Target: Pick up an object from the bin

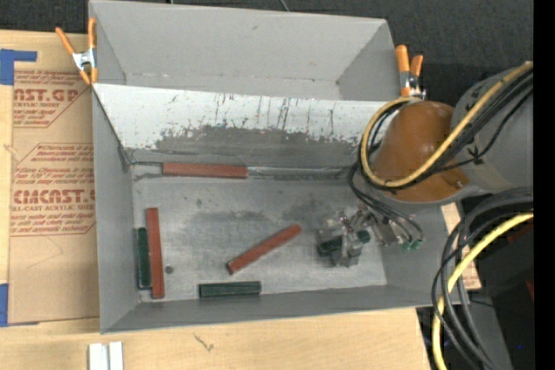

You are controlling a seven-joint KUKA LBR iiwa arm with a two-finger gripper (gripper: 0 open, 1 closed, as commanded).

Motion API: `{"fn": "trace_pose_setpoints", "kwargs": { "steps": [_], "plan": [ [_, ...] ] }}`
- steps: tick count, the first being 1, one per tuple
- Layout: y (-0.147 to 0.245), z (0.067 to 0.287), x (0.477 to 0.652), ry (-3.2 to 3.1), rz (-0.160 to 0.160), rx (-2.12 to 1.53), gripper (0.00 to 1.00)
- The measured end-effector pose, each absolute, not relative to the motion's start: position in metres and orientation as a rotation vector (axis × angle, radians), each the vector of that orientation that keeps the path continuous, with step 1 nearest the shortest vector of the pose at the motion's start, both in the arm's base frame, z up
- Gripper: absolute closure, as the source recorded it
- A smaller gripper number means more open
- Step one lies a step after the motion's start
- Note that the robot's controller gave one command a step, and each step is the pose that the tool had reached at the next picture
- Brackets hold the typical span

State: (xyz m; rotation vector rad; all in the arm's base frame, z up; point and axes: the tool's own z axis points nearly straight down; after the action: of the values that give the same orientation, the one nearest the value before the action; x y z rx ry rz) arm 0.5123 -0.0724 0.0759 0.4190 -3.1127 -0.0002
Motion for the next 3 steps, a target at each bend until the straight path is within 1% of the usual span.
{"fn": "trace_pose_setpoints", "kwargs": {
  "steps": [2, 3],
  "plan": [
    [-0.072, 0.077, 0.512, -3.111, -0.001, 0.418, 1.00],
    [-0.076, 0.119, 0.525, -3.123, 0.002, 0.394, 1.00]
  ]
}}
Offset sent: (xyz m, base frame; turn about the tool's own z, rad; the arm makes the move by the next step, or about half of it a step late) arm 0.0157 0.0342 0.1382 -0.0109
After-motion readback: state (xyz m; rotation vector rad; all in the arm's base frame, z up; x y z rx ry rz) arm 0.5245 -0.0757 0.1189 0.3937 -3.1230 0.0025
